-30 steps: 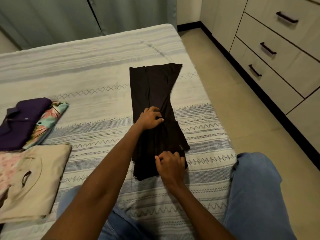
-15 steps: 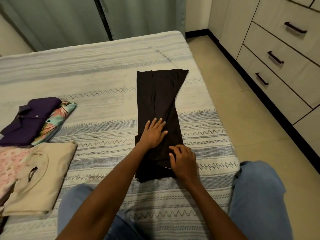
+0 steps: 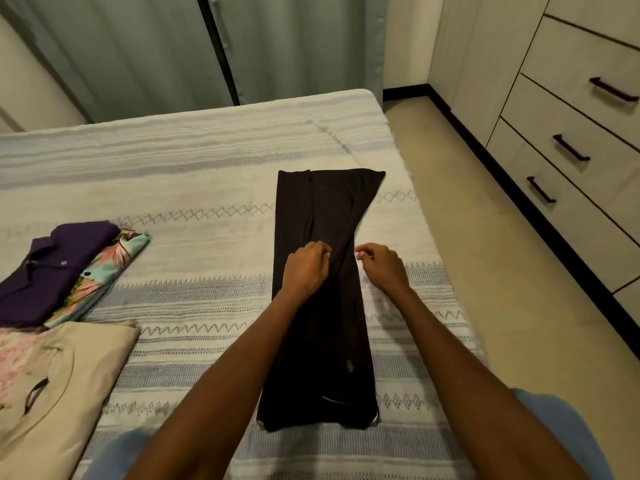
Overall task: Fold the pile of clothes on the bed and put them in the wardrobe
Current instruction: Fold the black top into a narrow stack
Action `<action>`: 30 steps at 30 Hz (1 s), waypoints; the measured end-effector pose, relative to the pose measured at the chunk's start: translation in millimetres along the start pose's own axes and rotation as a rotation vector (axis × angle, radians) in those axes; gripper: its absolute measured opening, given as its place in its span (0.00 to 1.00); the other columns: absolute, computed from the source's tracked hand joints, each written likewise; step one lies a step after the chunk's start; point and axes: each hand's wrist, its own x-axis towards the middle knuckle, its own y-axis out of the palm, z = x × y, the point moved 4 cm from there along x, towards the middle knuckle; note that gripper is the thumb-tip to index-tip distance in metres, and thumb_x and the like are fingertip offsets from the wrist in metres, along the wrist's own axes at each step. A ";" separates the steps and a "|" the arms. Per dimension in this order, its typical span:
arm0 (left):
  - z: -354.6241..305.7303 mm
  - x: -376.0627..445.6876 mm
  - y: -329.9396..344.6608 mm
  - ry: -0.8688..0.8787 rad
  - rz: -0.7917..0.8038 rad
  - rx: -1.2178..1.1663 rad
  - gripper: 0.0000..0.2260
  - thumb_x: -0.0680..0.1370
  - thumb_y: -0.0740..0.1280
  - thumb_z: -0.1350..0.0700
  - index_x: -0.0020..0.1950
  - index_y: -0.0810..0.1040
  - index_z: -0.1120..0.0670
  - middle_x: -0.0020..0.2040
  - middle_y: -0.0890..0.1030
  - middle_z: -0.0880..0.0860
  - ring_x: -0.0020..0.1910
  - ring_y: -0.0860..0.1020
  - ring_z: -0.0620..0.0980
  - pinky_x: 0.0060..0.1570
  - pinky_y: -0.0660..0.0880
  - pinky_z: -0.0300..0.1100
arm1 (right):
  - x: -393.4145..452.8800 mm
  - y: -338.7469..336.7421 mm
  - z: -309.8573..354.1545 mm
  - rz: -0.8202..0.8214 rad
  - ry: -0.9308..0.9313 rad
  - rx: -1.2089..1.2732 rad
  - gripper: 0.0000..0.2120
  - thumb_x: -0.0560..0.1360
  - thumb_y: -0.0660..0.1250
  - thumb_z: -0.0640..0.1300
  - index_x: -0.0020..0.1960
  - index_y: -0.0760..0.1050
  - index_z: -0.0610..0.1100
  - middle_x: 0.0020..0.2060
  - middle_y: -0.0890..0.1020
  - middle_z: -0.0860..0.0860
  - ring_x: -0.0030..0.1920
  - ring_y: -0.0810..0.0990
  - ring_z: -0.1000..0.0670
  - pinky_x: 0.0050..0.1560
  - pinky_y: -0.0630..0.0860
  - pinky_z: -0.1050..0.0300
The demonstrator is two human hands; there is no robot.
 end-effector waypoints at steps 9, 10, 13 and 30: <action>-25.5 105.0 52.3 -0.050 0.025 -0.064 0.10 0.81 0.63 0.49 0.53 0.79 0.54 0.51 0.79 0.54 0.48 0.79 0.54 0.42 0.72 0.45 | 191.3 -12.7 -46.9 0.005 0.323 0.393 0.18 0.72 0.63 0.42 0.60 0.79 0.44 0.46 0.85 0.45 0.45 0.84 0.42 0.50 0.81 0.46; -27.3 115.7 60.9 -0.042 0.042 -0.041 0.11 0.81 0.64 0.48 0.54 0.79 0.54 0.53 0.78 0.54 0.50 0.78 0.55 0.44 0.72 0.48 | 207.4 -12.3 -50.7 0.000 0.350 0.450 0.17 0.71 0.63 0.38 0.59 0.79 0.40 0.42 0.83 0.44 0.39 0.83 0.42 0.45 0.80 0.47; -32.7 152.6 86.5 -0.040 0.093 0.070 0.17 0.79 0.66 0.46 0.61 0.75 0.56 0.59 0.75 0.56 0.56 0.75 0.59 0.49 0.73 0.53 | 250.1 -11.1 -57.2 0.003 0.456 0.588 0.04 0.71 0.64 0.33 0.45 0.77 0.35 0.39 0.78 0.42 0.34 0.78 0.45 0.39 0.78 0.53; 45.4 225.7 85.3 -0.604 0.015 -0.529 0.17 0.80 0.57 0.51 0.36 0.73 0.57 0.37 0.78 0.54 0.36 0.78 0.53 0.41 0.78 0.50 | 325.7 22.5 29.9 0.019 -0.071 0.435 0.07 0.78 0.68 0.51 0.55 0.80 0.52 0.48 0.85 0.54 0.52 0.82 0.52 0.56 0.78 0.50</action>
